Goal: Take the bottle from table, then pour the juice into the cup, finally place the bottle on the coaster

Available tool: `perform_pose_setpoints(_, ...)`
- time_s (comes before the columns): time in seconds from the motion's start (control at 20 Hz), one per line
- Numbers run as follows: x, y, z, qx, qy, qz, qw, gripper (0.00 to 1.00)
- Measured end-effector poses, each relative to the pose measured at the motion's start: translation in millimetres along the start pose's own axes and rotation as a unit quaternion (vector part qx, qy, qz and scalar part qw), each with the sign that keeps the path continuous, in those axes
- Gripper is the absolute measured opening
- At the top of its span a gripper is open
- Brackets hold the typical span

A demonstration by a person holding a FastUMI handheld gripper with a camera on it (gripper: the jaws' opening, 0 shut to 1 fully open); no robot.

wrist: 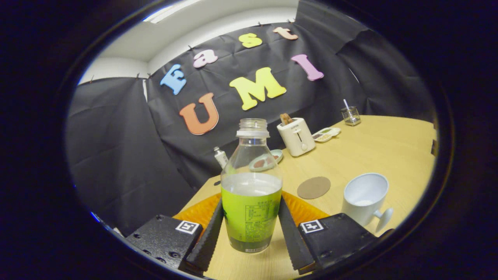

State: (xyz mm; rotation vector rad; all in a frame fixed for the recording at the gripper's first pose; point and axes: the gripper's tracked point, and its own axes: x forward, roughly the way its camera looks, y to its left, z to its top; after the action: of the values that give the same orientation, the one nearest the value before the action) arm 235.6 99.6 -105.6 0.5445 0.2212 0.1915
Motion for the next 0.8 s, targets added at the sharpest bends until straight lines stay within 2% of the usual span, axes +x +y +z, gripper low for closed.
perform_pose_setpoints(0.15, 3, -9, 3, 0.073, 0.003, 0.005, 0.997, 0.79)
perform_pose_setpoints(0.3, 2, -8, 6, 0.148, 0.003, 0.019, 0.989, 0.79)
perform_pose_setpoints(0.4, 1, -6, 8, 0.202, 0.007, 0.033, 0.979, 0.79)
perform_pose_setpoints(0.6, 4, 1, 9, 0.306, 0.015, 0.061, 0.95, 0.79)
perform_pose_setpoints(0.8, 6, 5, 8, 0.36, 0.018, 0.07, 0.93, 0.78)
